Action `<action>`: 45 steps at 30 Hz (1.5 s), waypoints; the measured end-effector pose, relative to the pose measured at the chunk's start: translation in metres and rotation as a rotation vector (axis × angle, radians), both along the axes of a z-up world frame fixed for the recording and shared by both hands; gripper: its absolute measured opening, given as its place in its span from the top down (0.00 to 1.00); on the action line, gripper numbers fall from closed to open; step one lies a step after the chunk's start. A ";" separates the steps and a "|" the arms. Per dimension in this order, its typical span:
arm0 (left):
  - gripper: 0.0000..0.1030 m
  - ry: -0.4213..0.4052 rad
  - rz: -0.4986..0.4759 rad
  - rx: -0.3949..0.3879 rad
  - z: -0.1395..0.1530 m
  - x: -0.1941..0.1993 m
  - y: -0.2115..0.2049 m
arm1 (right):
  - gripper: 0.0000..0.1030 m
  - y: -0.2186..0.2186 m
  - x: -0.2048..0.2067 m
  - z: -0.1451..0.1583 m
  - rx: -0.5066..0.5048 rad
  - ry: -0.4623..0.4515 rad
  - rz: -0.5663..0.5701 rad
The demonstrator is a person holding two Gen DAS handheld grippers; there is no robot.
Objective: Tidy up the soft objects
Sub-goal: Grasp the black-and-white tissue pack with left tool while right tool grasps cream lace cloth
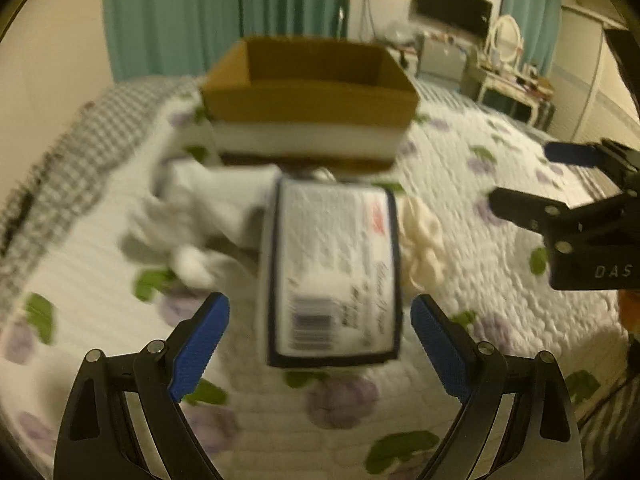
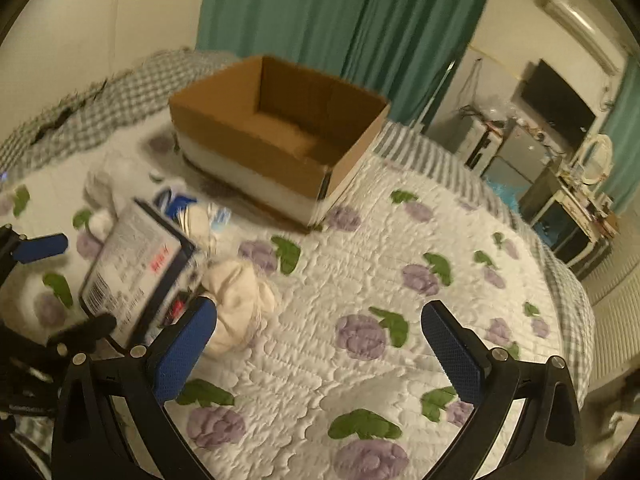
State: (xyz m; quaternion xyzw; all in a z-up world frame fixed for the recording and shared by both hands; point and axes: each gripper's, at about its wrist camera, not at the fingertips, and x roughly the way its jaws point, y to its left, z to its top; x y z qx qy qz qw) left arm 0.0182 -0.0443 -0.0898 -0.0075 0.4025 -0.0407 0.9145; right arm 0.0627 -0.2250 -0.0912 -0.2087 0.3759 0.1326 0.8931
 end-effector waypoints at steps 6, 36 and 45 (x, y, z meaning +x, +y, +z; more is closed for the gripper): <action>0.09 0.059 -0.042 0.000 -0.024 0.007 -0.018 | 0.00 0.001 0.006 -0.007 0.028 0.034 0.033; 0.36 0.016 -0.062 0.016 -0.015 -0.005 0.019 | 0.82 0.031 0.041 -0.073 0.193 0.333 0.133; 0.36 -0.143 -0.063 0.059 0.055 0.000 0.011 | 0.85 0.019 0.030 0.015 0.310 0.139 0.111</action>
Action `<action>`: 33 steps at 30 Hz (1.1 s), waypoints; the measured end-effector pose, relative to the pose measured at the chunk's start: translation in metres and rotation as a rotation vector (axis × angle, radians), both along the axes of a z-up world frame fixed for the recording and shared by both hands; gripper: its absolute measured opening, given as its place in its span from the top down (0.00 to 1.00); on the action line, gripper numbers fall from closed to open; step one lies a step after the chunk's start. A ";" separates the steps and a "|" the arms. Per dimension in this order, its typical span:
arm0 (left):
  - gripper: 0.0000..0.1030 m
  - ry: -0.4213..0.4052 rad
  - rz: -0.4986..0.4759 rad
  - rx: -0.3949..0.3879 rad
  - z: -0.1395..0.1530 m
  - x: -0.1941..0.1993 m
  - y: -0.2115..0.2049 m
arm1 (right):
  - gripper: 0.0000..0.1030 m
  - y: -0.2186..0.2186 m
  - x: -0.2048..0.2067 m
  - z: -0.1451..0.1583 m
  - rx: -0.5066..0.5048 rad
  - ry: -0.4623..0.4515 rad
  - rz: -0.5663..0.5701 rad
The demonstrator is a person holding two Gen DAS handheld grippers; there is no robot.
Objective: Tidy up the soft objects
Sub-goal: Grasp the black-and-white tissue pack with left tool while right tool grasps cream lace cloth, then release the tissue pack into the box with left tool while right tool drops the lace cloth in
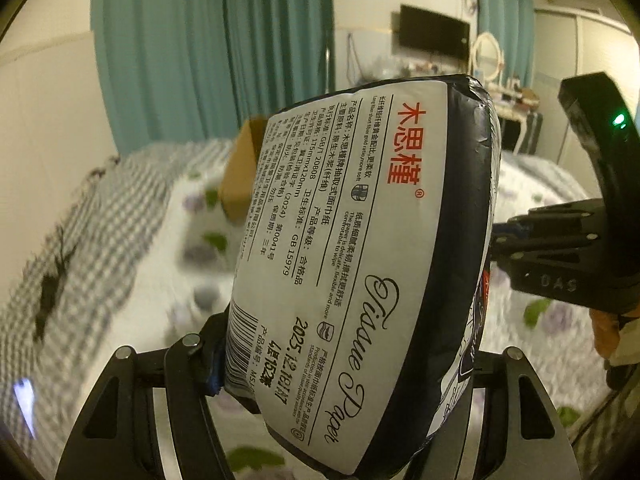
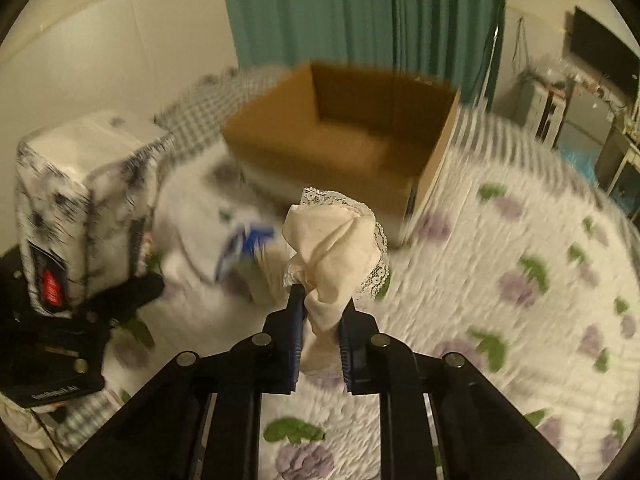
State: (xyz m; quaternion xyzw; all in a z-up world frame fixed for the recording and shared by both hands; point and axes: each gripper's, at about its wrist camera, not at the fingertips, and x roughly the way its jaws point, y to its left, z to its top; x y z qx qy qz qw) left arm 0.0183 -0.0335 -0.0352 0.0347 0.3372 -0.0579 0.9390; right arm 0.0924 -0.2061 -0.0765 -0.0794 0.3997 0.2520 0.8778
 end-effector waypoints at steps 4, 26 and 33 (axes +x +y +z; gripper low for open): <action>0.36 -0.050 -0.011 0.006 0.030 0.021 0.003 | 0.85 -0.001 0.017 0.054 0.013 -0.120 -0.013; 0.21 -0.045 0.010 0.163 -0.001 0.218 0.004 | 0.56 0.027 0.195 0.019 0.077 -0.091 -0.083; 0.21 -0.067 0.000 0.139 0.012 0.209 0.001 | 0.33 0.015 0.186 0.032 0.090 -0.147 -0.116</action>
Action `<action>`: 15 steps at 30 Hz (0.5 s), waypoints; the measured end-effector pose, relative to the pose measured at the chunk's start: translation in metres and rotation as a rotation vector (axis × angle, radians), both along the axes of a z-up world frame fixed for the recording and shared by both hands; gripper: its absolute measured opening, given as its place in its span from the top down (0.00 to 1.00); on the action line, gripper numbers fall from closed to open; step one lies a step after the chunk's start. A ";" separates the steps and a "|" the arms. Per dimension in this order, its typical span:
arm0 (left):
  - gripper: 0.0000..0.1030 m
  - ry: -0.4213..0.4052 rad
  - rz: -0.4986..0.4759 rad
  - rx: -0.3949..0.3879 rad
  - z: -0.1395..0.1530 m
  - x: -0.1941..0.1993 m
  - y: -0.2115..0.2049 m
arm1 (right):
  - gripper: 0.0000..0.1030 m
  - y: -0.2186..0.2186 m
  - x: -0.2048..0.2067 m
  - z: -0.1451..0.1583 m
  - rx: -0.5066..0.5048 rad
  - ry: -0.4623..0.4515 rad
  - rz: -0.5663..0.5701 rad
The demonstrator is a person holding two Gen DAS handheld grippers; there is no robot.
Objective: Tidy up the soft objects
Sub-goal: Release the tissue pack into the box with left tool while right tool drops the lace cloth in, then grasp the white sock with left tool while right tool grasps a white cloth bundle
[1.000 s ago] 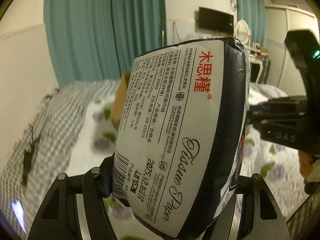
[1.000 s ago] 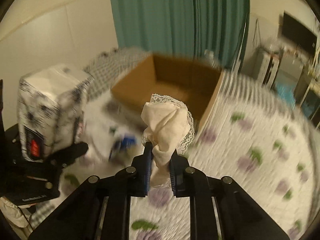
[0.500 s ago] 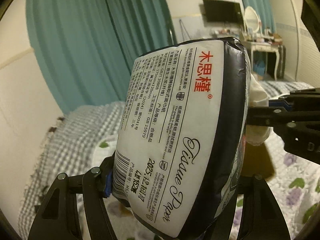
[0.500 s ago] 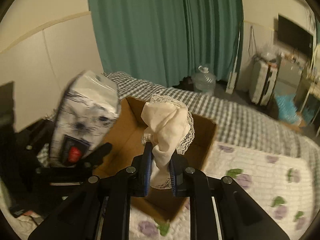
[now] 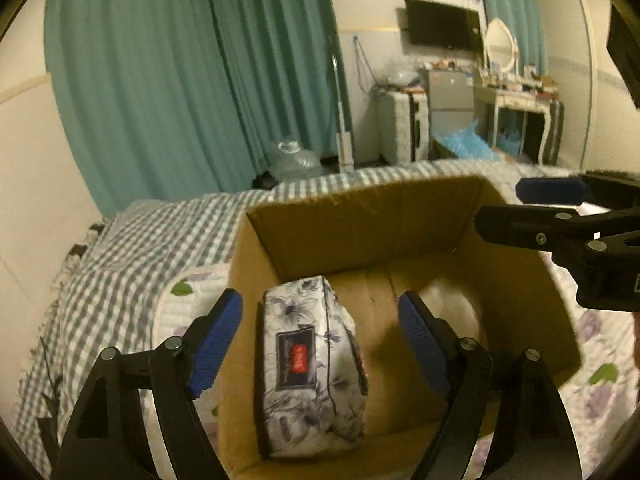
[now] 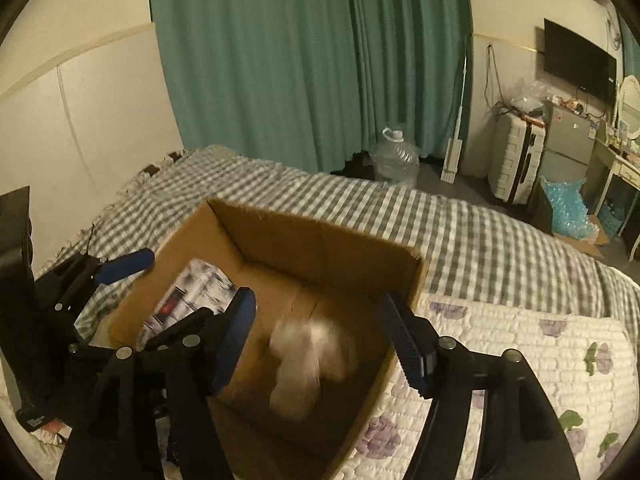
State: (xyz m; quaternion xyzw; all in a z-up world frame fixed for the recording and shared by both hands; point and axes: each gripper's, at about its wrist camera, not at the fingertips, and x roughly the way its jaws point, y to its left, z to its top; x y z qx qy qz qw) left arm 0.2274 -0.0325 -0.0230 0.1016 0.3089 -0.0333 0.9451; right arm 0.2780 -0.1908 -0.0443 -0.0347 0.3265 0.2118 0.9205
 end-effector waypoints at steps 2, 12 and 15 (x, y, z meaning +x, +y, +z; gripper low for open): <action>0.21 -0.009 -0.002 -0.033 0.009 -0.006 0.005 | 0.29 -0.002 -0.009 0.011 0.001 -0.024 -0.011; 0.11 -0.217 -0.045 -0.142 0.113 -0.115 0.038 | 0.08 0.016 -0.123 0.111 -0.020 -0.205 -0.046; 0.11 -0.272 -0.039 -0.169 0.138 -0.151 0.051 | 0.06 0.019 -0.159 0.130 -0.039 -0.241 -0.066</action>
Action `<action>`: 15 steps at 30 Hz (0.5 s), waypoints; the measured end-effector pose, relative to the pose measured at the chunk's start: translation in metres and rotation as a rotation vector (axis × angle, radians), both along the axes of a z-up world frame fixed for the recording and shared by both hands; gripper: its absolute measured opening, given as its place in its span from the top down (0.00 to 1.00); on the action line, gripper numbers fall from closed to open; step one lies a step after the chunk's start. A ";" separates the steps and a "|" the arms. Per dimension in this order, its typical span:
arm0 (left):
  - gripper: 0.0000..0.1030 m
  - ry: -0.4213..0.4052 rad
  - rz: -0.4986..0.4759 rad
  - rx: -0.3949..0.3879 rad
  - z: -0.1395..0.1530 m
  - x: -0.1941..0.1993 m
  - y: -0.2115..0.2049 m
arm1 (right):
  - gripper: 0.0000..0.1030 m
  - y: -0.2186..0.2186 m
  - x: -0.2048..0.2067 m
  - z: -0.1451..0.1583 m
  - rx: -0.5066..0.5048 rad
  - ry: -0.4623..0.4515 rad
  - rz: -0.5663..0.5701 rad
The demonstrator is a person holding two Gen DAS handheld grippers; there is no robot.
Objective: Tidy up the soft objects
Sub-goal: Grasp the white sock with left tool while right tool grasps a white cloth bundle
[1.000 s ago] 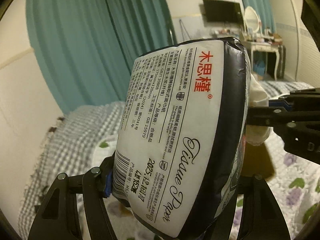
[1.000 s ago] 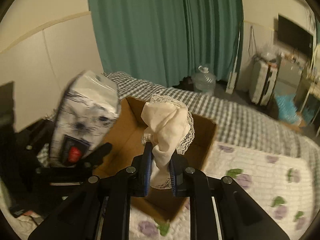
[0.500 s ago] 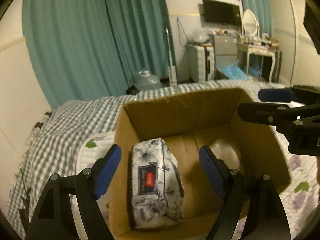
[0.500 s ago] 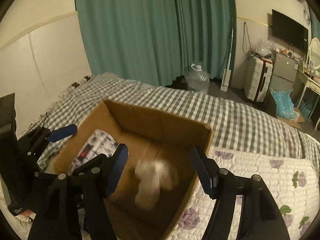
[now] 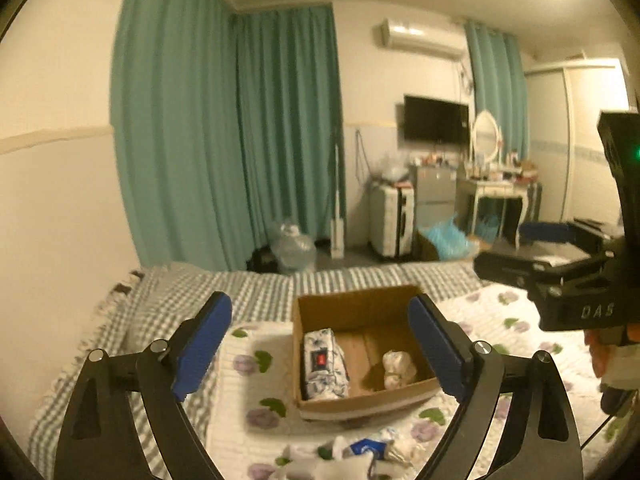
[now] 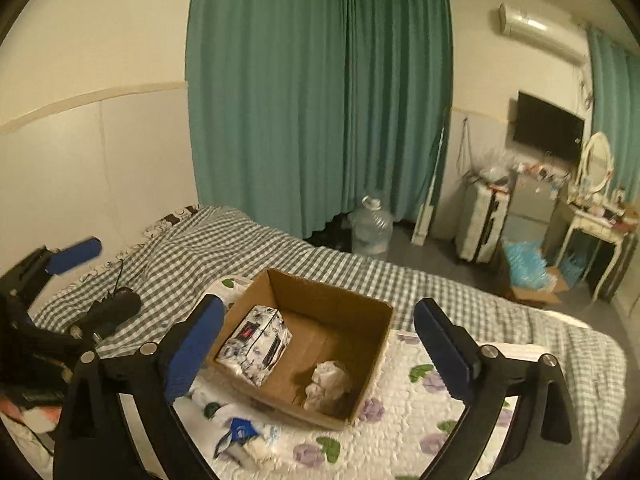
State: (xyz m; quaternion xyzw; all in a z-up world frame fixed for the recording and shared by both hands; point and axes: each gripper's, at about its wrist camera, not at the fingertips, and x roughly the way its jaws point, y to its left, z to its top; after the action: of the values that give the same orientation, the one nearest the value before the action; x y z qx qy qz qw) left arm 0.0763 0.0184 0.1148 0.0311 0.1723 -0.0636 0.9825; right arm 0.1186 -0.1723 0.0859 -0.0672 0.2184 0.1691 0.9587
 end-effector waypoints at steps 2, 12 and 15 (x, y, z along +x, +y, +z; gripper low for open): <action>0.11 -0.017 0.005 -0.014 0.006 -0.017 0.006 | 0.05 0.001 -0.025 0.004 0.011 -0.003 0.007; 0.11 0.107 0.039 0.066 -0.057 -0.044 0.009 | 0.05 0.008 -0.059 -0.090 0.012 0.162 0.005; 0.11 0.189 0.066 0.085 -0.099 -0.030 0.007 | 0.05 0.017 -0.044 -0.131 -0.029 0.231 -0.007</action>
State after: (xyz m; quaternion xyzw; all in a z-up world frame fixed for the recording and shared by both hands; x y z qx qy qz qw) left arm 0.0465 0.0252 0.0157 0.0607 0.2675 -0.0265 0.9613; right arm 0.0747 -0.1552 -0.0447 -0.0601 0.3300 0.1691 0.9268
